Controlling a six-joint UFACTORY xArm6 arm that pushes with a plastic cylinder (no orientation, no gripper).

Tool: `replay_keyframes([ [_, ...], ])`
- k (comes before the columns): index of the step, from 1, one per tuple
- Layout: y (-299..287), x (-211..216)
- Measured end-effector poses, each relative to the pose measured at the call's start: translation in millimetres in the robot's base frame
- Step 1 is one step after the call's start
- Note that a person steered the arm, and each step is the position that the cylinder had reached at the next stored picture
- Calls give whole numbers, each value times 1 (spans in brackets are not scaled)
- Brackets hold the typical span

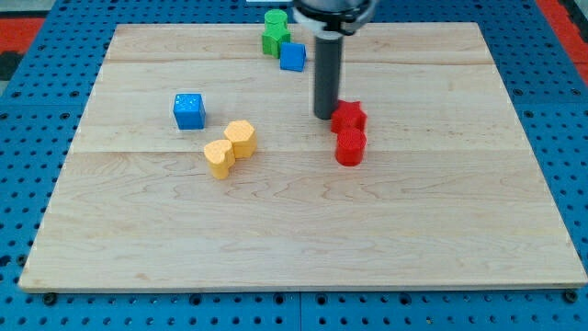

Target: Move the red circle towards red star

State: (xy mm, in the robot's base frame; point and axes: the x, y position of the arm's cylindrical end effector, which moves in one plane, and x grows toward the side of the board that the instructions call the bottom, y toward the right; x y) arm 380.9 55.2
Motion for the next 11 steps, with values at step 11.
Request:
replay_keyframes([
  [11,35,68],
])
